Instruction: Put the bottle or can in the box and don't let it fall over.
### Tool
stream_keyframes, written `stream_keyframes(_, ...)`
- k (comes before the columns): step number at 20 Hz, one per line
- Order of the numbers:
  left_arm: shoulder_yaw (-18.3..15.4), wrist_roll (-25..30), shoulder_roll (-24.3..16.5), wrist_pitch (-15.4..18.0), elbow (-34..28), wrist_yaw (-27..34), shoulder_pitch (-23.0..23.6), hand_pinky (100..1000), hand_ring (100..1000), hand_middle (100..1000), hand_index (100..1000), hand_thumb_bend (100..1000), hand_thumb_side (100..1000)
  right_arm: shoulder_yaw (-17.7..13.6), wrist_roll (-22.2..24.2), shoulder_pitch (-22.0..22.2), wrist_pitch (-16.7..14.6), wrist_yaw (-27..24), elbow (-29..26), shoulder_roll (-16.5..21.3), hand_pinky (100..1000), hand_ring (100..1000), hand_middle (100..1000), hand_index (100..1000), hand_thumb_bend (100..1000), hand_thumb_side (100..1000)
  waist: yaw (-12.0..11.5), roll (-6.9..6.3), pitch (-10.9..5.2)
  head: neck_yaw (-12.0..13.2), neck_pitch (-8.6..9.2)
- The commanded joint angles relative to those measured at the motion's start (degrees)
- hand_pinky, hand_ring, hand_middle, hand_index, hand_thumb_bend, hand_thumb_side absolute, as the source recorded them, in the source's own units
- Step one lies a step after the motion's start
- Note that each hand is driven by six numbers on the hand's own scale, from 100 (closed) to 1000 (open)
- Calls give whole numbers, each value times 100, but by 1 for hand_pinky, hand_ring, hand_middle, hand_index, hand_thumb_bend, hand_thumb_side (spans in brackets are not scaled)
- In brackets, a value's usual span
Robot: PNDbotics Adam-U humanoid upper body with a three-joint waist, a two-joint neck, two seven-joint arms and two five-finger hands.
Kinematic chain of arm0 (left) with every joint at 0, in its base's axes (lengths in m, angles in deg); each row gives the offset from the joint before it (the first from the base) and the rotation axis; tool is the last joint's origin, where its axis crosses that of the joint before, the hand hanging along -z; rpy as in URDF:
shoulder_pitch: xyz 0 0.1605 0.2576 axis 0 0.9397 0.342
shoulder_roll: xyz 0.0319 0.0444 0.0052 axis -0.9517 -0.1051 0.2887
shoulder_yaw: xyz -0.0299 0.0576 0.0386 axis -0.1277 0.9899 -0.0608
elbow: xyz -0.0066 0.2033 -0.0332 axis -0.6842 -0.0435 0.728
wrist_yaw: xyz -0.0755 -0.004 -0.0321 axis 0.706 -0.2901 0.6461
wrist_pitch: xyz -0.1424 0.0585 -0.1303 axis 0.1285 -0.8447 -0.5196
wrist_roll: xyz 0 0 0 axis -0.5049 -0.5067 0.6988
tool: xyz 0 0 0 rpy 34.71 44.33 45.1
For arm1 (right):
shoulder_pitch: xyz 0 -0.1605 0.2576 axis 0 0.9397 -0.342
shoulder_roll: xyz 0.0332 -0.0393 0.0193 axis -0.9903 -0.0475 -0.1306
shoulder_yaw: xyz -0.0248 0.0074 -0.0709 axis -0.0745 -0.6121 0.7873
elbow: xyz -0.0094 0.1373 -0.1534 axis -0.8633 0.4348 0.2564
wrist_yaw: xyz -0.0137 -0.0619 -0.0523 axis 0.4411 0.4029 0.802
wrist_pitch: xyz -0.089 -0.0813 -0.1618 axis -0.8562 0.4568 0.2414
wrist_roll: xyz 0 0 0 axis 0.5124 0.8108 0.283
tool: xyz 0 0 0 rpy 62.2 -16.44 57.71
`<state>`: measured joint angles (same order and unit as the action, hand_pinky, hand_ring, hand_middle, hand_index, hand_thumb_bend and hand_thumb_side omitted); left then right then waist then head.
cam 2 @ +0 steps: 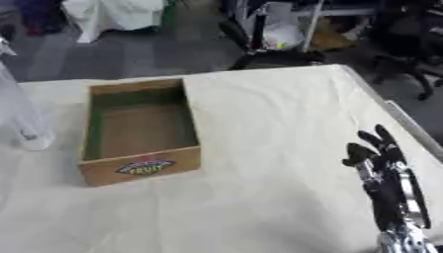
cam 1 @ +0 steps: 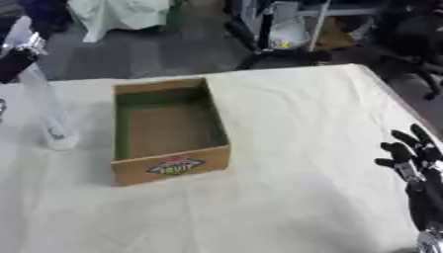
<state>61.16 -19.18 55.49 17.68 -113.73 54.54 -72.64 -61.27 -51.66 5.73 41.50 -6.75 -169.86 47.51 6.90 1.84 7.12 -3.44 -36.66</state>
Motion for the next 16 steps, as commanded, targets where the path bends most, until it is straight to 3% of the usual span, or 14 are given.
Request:
stream_keyframes(1, -63, 310, -233, -8, 39, -83, -190, 700, 754, 666, 849, 551, 648, -5, 27, -57, -7, -36, -50, 153, 650, 790, 844, 1000, 566, 529, 24, -12, -44, -3, 71)
stream_keyframes(9, -129, 318, -204, 27, 230, -150, -183, 695, 747, 656, 844, 532, 605, -1, 42, -60, -9, -39, -41, 148, 650, 789, 843, 1000, 566, 528, 57, -19, -39, -27, 93)
stream_keyframes(11, -141, 238, -193, 43, 263, -142, -184, 692, 737, 638, 832, 440, 518, 0, 45, -58, -9, -40, -39, 147, 650, 789, 843, 1000, 566, 527, 60, -19, -41, -35, 84)
stream_keyframes(16, -139, 57, -160, 141, 304, -66, -179, 684, 717, 604, 802, 325, 378, 2, 54, -57, -9, -41, -38, 136, 650, 789, 843, 1000, 566, 526, 73, -16, -39, -42, 83)
